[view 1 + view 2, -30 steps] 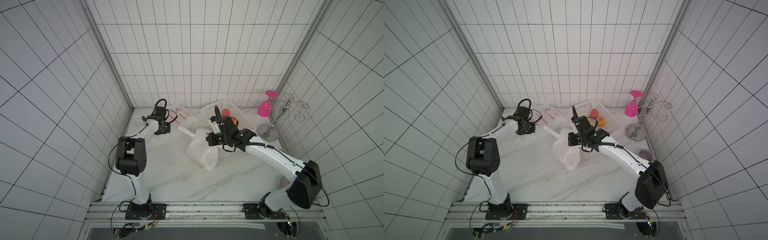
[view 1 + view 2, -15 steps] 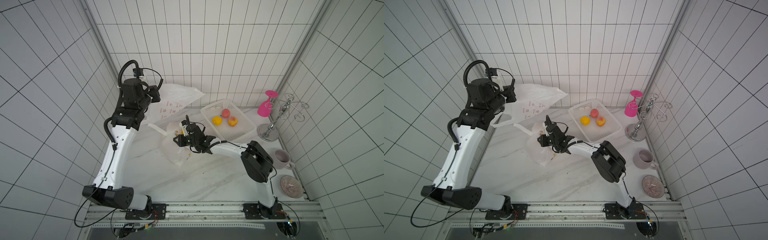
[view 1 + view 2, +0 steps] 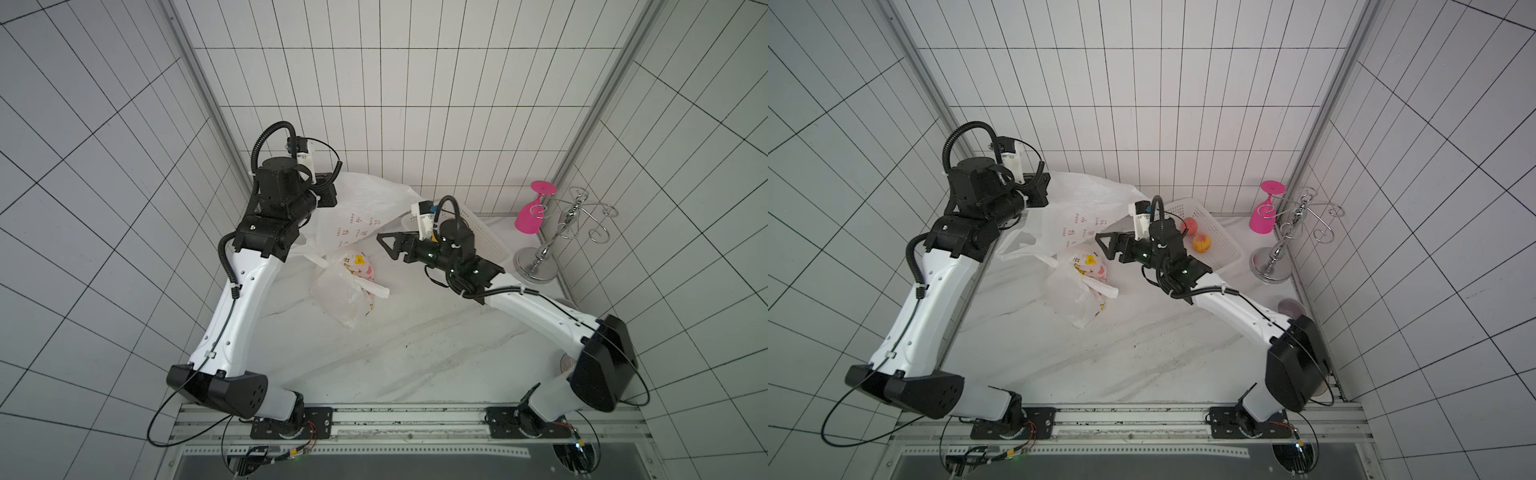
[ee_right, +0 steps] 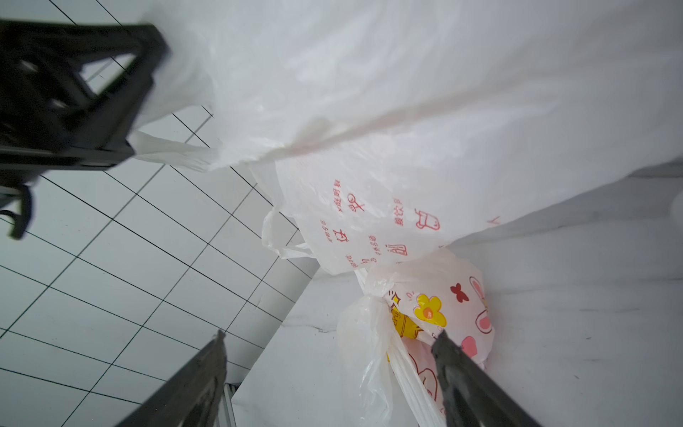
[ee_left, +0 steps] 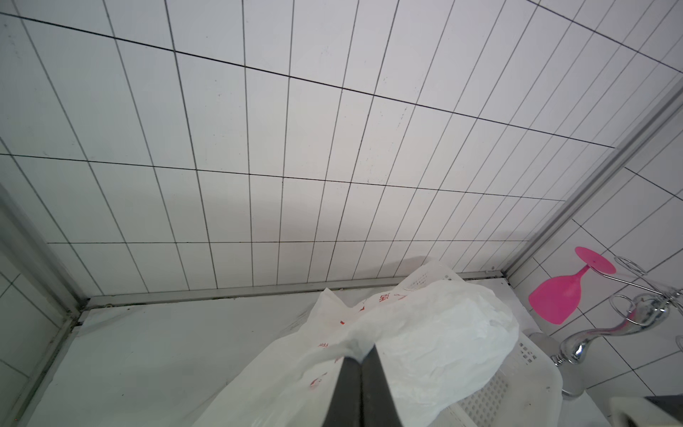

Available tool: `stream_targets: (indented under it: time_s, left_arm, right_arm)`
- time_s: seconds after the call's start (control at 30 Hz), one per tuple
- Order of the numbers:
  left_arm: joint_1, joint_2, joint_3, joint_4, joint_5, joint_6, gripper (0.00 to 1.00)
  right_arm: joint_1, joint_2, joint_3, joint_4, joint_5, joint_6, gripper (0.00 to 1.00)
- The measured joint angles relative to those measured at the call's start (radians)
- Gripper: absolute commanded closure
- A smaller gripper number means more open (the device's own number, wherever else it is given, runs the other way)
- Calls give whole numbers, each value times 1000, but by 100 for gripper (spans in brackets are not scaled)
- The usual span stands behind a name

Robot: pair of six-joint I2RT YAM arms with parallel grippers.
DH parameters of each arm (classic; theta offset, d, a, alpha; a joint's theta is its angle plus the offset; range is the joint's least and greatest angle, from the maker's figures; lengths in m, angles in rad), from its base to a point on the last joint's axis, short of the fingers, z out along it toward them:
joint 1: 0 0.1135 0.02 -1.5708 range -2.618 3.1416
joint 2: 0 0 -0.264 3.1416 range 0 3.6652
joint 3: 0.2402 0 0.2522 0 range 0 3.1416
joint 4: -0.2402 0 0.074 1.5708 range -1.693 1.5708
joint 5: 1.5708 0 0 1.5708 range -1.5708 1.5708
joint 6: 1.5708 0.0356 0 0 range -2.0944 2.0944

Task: Place the peach into a plastic bag & tie a knot
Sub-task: Place the plastic bag at the center of the board, then adjust the plastic bag at the center of the board.

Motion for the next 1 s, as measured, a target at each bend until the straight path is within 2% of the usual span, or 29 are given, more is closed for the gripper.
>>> stream_targets:
  time_s: [0.1, 0.23, 0.33, 0.47, 0.7, 1.0]
  left_arm:
    - [-58, 12, 19, 4, 27, 11, 100]
    - [-152, 16, 20, 2, 60, 31, 100]
    - [-227, 15, 19, -5, 74, 47, 100]
    - [-302, 15, 13, -13, 85, 53, 100]
    - [-333, 14, -5, -30, 77, 28, 100]
    - [-316, 69, 18, -75, 42, -8, 100]
  right_arm:
    - [3, -145, -17, -129, 71, -146, 6]
    - [6, -256, -9, -302, 199, -435, 1]
    - [5, -247, 44, -424, 274, -632, 1]
    - [8, -168, 145, -542, 348, -813, 0]
    - [47, -150, 157, -580, 524, -987, 3]
    - [97, -327, 156, -615, 615, -1088, 0]
